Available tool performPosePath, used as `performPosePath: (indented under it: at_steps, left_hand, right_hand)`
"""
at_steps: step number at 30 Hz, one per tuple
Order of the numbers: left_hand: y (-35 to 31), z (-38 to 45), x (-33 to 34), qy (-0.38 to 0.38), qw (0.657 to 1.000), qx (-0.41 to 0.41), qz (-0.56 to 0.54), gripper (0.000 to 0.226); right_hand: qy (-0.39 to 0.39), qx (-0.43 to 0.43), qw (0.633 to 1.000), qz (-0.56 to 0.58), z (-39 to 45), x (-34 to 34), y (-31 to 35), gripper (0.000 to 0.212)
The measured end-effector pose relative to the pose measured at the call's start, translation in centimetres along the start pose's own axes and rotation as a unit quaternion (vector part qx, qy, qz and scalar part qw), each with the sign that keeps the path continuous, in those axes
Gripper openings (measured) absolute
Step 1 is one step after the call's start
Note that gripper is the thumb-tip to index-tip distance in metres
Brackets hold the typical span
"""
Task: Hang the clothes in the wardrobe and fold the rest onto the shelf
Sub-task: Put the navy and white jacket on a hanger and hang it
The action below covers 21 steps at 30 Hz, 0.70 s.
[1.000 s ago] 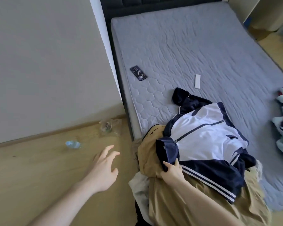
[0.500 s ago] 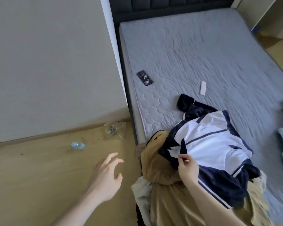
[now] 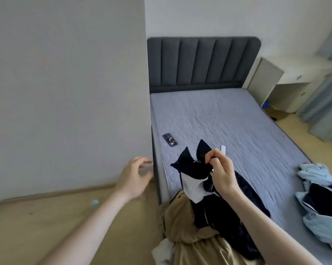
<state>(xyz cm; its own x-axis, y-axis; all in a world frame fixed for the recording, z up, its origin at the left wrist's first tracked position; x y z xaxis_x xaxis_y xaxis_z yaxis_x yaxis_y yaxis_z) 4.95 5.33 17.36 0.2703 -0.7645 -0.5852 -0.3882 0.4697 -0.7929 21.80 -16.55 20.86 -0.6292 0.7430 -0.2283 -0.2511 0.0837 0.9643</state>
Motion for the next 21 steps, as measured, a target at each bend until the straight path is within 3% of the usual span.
performPosePath:
  at_steps: [4, 8, 12, 17, 21]
  left_hand:
    - [-2.1, -3.3, -6.3, -0.006, 0.997, -0.025, -0.069, 0.033]
    - [0.1, -9.5, -10.8, 0.020, 0.995, -0.042, -0.094, 0.030]
    - [3.4, -16.9, -16.7, -0.050, 0.996, -0.043, -0.062, 0.033]
    - [8.1, -26.7, -25.2, -0.126, 0.988, -0.069, 0.057, 0.030]
    - [12.2, -35.3, -31.9, -0.201, 0.972, -0.103, 0.060, 0.021]
  right_hand:
    - [0.077, -0.073, 0.991, 0.075, 0.0, 5.1, 9.0, 0.032]
    - [0.132, -0.120, 0.975, 0.129, -1.0, 11.6, 16.1, 0.029]
    - [0.209, -0.145, 0.958, 0.133, -2.9, 19.2, 21.1, 0.031]
    - [0.292, -0.134, 0.940, 0.117, -5.4, 29.5, 26.0, 0.034]
    - [0.328, -0.132, 0.930, 0.099, -7.2, 37.6, 28.9, 0.033]
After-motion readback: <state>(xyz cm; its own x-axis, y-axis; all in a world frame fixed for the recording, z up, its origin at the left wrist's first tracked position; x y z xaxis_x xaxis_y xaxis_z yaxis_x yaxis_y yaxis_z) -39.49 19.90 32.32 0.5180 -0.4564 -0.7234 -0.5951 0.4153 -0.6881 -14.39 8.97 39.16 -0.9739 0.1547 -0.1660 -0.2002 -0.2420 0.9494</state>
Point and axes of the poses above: each hand's wrist, its own z-axis towards the middle knuckle, its own x-axis out of the palm, y = z × x, the point moved 4 cm from there along z, towards the middle knuckle, and after that the axes turned 10 degrees about y, right-handed, at the moved point
